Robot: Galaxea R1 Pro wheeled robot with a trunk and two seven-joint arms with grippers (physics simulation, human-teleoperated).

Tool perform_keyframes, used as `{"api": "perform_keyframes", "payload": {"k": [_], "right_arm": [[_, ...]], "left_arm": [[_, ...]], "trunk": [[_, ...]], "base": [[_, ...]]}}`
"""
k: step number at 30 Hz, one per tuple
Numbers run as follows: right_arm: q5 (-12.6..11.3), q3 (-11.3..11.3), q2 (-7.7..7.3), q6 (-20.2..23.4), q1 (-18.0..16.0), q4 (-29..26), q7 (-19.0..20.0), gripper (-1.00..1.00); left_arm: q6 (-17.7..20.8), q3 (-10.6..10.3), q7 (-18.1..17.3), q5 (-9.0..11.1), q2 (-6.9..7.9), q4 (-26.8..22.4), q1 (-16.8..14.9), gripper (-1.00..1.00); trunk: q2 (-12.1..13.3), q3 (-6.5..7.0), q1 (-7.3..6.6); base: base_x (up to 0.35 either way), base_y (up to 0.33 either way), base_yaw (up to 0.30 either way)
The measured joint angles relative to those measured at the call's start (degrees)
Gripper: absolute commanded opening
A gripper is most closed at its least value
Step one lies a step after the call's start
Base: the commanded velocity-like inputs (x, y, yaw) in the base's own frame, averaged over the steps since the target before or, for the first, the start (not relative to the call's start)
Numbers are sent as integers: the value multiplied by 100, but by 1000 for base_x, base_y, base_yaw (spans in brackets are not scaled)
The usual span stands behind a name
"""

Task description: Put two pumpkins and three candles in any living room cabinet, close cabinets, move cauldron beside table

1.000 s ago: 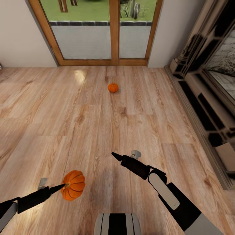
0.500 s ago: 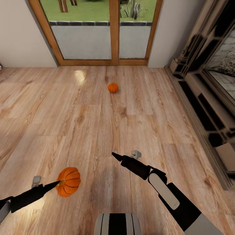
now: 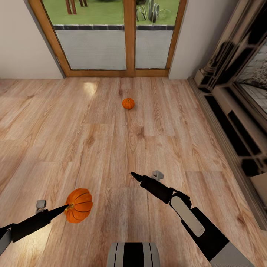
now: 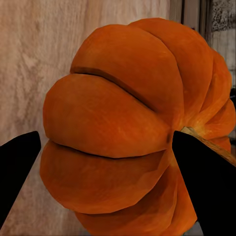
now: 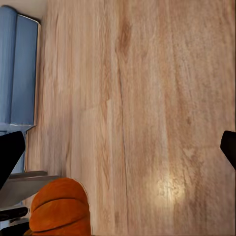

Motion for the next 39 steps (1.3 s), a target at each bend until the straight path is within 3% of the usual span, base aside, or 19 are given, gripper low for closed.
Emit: {"api": "perform_keyframes", "payload": {"k": [7,23,39], "right_arm": [[176,4,8,35,0,225,162,100],[181,-67,13,40,0,510,174,100],[191,-67,3,29,0,503,178,100]], "left_arm": [[3,3,-270,12,-143,-122,3,-100],[-3,25,-421,16,-130,-128,3,-100],[3,25,-425,14,-140,-135,1,-100]], "trunk": [[0,0,0],[0,0,0],[21,354,-42]], "base": [[10,3,0],[52,19,0],[0,0,0]]}}
